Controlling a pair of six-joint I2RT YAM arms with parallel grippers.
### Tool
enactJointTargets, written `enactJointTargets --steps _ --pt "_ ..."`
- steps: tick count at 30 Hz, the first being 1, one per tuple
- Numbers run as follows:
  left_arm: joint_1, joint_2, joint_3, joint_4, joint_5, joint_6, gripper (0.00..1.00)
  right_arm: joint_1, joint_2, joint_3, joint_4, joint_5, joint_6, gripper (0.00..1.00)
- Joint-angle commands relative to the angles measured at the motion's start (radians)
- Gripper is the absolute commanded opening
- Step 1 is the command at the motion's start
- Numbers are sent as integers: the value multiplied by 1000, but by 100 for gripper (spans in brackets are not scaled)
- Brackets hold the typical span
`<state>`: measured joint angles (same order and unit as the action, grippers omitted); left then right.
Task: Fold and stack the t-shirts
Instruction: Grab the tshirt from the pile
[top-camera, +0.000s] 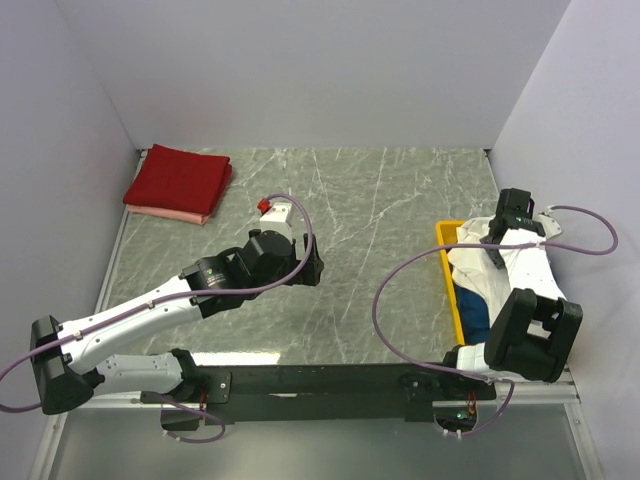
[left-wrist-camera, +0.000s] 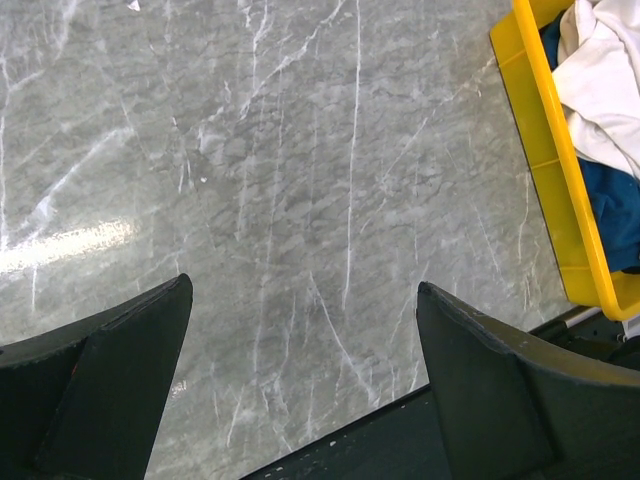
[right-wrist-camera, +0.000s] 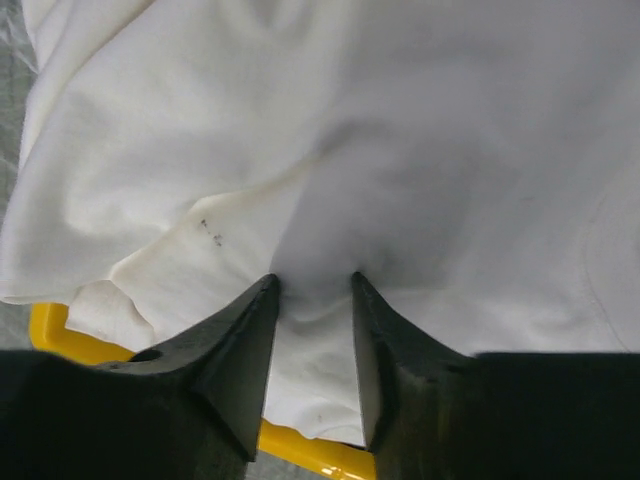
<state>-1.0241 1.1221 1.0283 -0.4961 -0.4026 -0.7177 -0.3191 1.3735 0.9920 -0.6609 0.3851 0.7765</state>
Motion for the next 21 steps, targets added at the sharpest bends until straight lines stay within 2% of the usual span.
enactJointTargets --steps 1,3,4,6,14,21 --pt "7 -1 35 30 18 9 100 -8 -27 -23 26 -3 10 40" --pt "7 -1 36 33 19 8 99 -8 -62 -27 35 -21 -2 28" --pt "6 4 38 33 19 6 100 -8 -71 -29 35 -32 -5 13" --pt "7 5 47 28 19 4 99 -8 -100 -24 26 -43 -11 0" --pt "9 -7 56 27 7 3 99 -8 -220 51 -37 -72 -54 0" --pt "16 -13 62 36 -1 1 99 9 -330 207 -91 -207 -117 0"
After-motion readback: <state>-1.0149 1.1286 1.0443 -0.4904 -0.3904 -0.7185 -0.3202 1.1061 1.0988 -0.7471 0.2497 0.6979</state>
